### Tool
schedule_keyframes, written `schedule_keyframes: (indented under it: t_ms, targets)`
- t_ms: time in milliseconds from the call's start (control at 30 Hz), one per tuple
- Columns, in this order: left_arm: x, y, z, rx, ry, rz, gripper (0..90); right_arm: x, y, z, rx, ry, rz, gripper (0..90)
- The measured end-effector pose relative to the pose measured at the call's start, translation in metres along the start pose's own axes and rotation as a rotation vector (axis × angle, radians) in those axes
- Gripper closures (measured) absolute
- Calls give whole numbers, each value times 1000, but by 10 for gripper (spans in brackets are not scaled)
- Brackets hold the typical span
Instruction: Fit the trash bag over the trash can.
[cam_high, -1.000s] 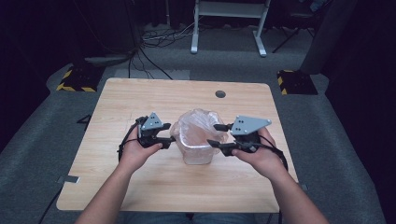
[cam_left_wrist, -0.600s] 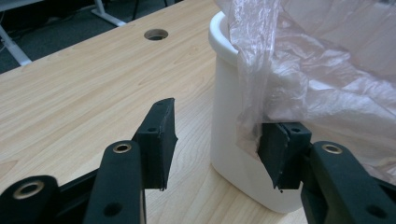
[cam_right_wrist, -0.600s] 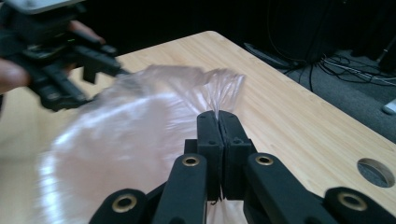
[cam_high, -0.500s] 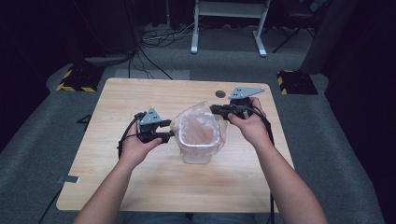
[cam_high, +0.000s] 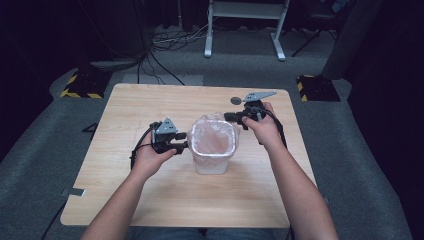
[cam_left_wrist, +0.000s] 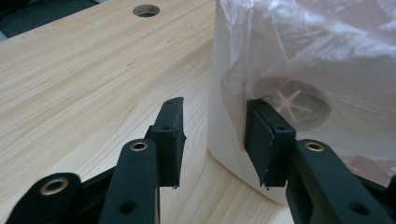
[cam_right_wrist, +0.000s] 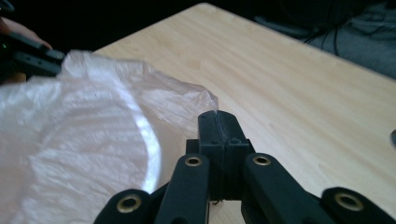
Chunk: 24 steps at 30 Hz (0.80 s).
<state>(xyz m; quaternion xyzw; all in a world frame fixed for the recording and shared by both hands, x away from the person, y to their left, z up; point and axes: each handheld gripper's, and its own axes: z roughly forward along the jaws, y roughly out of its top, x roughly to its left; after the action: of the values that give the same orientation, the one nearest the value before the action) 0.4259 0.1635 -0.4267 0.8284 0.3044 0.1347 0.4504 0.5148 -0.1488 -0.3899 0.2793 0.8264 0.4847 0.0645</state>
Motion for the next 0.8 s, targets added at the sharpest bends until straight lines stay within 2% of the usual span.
schedule_keyframes:
  t_ms: [67, 133, 233, 333, 400, 533, 600, 633, 733, 800]
  targets:
    - [0, 0, 1, 0, 0, 2, 589, -3, -5, 3, 17, 13, 10, 900]
    - [0, 0, 1, 0, 3, 6, 588, -5, -13, 6, 32, 48, 33, 900]
    - [0, -1, 3, 0, 4, 4, 587, -4, -23, 8, 61, 76, 40, 900]
    - [0, -1, 5, 9, 16, 22, 588, 2, -30, 9, 96, 80, 21, 900]
    - [-1, -1, 8, 11, 10, 15, 592, 5, -35, 8, 109, 88, 21, 900]
    - [0, -1, 13, 22, 6, 28, 618, 10, -46, 6, 133, 98, 24, 900]
    - [-2, -3, 17, 20, -9, 13, 637, 13, -53, 5, 142, 103, 24, 900]
    - [-2, -3, 18, 28, -9, 25, 645, 14, -55, 4, 143, 104, 27, 900]
    - [-2, -4, 21, 34, -14, 24, 668, 19, -64, 2, 144, 108, 33, 900]
    - [-2, -8, 25, 75, -4, 41, 677, 24, -71, 1, 184, 95, 26, 900]
